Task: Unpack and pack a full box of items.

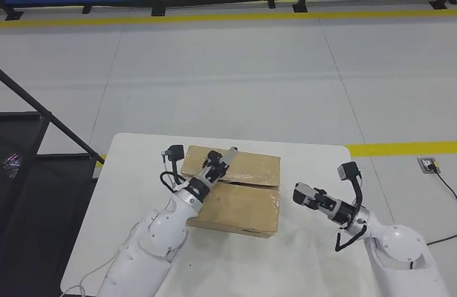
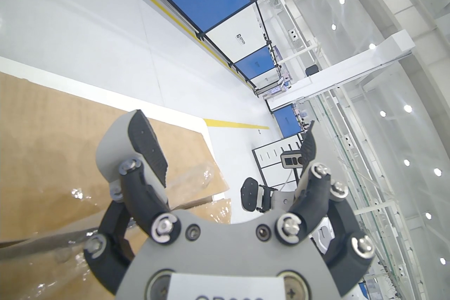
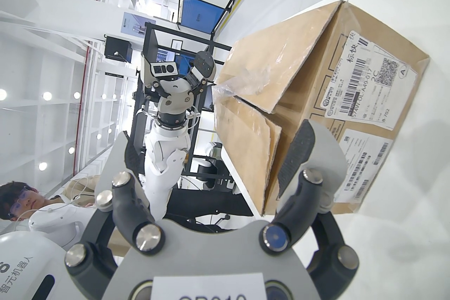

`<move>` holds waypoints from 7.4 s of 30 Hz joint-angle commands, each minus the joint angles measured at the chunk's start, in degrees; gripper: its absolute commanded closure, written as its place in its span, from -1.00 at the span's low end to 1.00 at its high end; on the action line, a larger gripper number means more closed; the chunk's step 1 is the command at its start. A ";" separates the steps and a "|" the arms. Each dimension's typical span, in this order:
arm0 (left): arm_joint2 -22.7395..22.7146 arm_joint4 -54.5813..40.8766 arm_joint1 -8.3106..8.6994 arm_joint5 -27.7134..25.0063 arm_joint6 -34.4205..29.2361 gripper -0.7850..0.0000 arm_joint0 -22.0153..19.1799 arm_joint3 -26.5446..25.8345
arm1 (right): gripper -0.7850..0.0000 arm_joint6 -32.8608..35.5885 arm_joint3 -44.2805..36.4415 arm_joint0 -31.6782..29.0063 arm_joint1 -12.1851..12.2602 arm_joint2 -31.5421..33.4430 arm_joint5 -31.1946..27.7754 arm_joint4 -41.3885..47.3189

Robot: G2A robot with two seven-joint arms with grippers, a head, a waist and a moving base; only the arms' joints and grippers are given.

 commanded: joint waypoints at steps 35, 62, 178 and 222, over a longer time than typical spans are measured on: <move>-24.76 -11.88 3.55 -12.50 -12.95 -1.00 16.07 -11.76 | -1.00 6.27 18.29 27.95 -1.71 -19.83 15.10 -10.74; -23.20 -21.86 3.73 -13.81 -25.24 -1.00 11.80 -3.51 | 1.00 5.66 8.97 23.28 -0.40 -18.82 17.24 -9.36; -13.14 -25.16 3.32 -16.29 -34.93 -1.00 1.13 15.81 | 0.06 -8.95 -4.16 13.08 2.77 -14.87 27.07 -14.55; -17.90 -24.99 4.17 -18.24 -31.33 -1.00 2.95 15.13 | 1.00 -2.11 7.10 26.88 -0.08 -28.88 33.50 -18.02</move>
